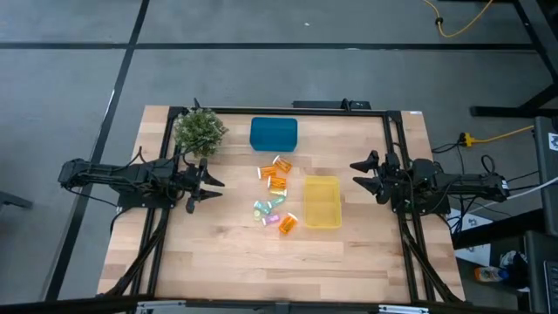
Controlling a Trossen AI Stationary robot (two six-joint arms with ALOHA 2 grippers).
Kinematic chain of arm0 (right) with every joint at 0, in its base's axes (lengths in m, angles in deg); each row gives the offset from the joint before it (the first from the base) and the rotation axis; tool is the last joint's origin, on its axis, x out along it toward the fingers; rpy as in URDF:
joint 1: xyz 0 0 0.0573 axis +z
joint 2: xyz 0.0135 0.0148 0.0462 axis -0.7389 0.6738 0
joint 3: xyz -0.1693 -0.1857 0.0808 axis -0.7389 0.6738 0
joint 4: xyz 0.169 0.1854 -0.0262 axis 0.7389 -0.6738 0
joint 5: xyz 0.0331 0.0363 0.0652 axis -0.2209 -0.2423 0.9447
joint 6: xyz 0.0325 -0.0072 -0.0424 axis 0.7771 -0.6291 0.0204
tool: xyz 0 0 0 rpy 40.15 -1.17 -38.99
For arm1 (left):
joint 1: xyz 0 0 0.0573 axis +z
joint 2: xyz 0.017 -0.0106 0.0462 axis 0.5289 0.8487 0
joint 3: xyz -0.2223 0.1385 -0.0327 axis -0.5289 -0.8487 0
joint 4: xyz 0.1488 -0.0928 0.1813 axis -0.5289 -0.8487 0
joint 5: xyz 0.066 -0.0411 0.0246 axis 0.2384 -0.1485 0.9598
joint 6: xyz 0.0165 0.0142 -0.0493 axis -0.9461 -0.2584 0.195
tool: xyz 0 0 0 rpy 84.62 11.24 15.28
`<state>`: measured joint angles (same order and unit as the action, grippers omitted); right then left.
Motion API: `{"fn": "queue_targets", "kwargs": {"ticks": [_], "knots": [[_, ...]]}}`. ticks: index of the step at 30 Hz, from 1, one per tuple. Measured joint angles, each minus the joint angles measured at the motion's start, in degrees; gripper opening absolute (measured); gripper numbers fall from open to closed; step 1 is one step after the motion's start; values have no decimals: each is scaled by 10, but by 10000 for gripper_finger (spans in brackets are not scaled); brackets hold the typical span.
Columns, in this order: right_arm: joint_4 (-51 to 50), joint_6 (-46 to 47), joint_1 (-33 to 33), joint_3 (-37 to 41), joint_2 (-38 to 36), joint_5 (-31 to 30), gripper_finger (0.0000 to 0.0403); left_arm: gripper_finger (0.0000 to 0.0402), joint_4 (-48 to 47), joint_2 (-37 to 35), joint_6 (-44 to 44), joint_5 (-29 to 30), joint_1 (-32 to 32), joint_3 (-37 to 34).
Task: Pick and place medicine bottles into bin by pill shape (circle, oval)
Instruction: Put the bottom small yellow pill bottle into the blue bin
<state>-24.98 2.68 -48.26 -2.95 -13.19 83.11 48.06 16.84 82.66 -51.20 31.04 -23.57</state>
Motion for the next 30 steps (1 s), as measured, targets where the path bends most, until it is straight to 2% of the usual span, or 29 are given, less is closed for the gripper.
{"fn": "queue_targets", "kwargs": {"ticks": [5,13,30], "knots": [[1,-55,0,-32,36,-53,273,147,0,0,0,0,0,0],[1,-92,0,-96,166,-134,273,147,0,0,0,0,0,0],[1,-90,0,-296,469,-151,273,147,0,0,0,0,0,0]]}}
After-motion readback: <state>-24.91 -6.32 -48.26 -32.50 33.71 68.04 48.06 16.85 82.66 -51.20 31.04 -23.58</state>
